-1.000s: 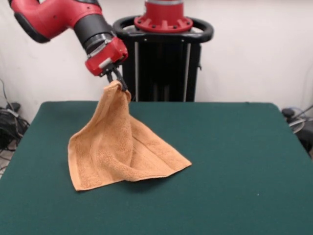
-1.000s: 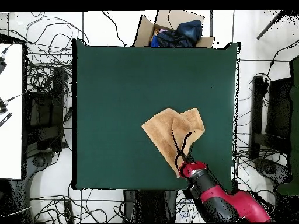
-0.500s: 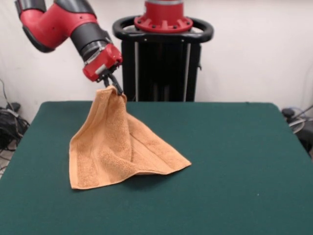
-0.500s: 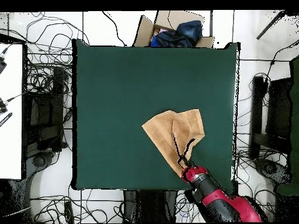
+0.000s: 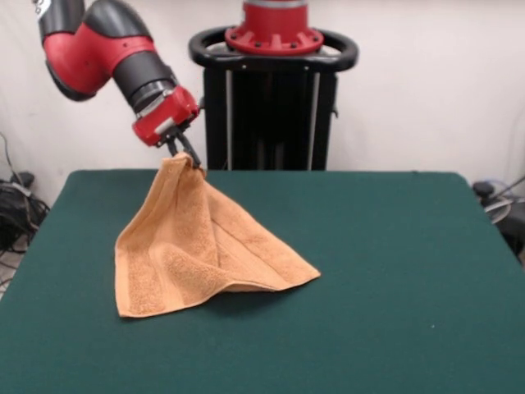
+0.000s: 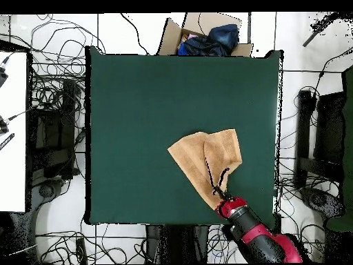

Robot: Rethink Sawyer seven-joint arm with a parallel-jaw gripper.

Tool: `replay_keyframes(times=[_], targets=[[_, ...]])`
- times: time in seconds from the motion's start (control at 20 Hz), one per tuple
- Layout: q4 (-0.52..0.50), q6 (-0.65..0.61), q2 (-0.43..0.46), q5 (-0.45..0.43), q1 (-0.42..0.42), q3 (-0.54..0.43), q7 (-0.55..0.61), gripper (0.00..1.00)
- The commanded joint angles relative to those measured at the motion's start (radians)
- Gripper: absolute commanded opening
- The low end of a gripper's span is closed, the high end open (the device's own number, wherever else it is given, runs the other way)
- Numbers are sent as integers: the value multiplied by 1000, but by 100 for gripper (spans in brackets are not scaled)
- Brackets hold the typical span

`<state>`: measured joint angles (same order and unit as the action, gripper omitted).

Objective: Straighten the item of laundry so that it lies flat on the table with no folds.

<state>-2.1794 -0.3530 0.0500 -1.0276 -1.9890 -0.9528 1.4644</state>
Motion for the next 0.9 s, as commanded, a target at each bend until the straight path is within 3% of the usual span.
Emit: replay_keyframes(times=[0.05, 0.9], targets=[[191, -185, 97, 44, -30, 113, -325, 0], [313, -365, 129, 196, -87, 132, -628, 0]])
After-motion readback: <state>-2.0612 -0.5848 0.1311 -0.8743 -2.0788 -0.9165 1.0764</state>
